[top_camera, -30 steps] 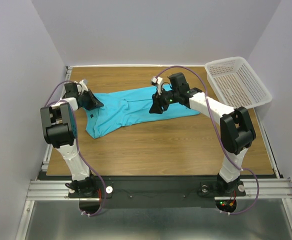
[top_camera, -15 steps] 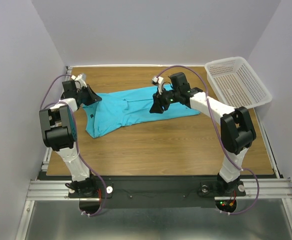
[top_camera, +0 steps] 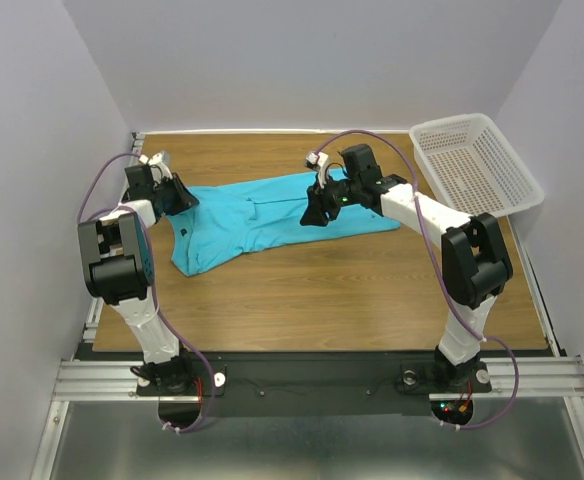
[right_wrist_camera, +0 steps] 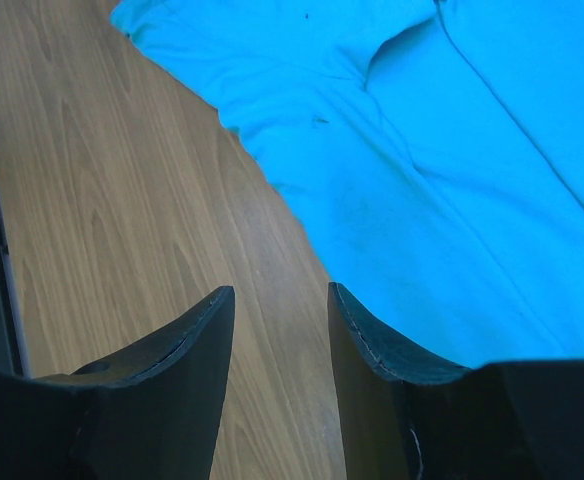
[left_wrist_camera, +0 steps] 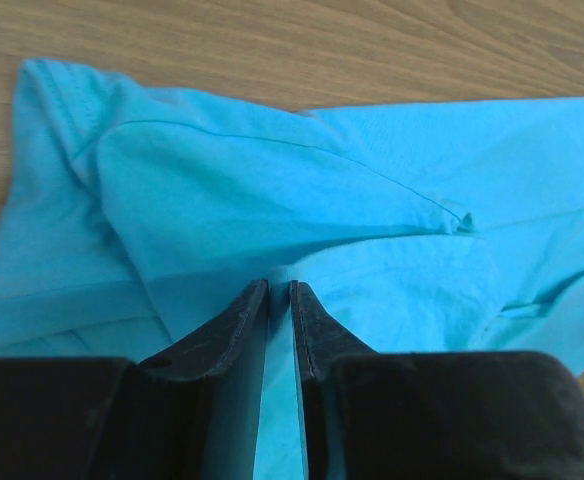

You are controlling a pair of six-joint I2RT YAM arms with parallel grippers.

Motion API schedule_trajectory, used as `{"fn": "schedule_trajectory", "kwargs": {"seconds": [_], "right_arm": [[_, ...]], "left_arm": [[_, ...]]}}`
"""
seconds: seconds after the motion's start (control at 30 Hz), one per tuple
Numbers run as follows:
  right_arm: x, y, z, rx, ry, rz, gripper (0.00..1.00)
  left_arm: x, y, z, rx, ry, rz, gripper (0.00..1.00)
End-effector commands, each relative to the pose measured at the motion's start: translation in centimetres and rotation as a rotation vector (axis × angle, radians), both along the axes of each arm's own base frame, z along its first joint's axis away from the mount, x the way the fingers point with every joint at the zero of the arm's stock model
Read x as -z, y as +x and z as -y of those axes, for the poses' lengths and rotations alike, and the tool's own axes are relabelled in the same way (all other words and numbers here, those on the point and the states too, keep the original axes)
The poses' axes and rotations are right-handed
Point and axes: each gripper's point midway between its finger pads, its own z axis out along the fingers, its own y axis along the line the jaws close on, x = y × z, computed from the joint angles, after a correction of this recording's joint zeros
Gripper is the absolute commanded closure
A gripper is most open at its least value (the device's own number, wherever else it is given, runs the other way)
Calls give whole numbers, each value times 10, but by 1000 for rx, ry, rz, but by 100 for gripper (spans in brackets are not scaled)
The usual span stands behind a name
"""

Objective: Fold and stack the t-shirts
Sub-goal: Fold the tshirt

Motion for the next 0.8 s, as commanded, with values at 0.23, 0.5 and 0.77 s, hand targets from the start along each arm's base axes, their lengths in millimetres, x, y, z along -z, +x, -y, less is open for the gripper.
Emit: {"fn": "schedule_trajectory", "kwargs": {"seconds": [0.23,0.5,0.77], "right_arm": [[-23,6,-2,-7,44,53,52],[-20,17,7,48,12,74,52],[-26,49,45,217,-14,76,52]], "left_arm": [[-94,18,-37,-177,258,229,65],[-123,0,66,142,67,317,55],[-86,-18,159,298,-52,197,62]]}}
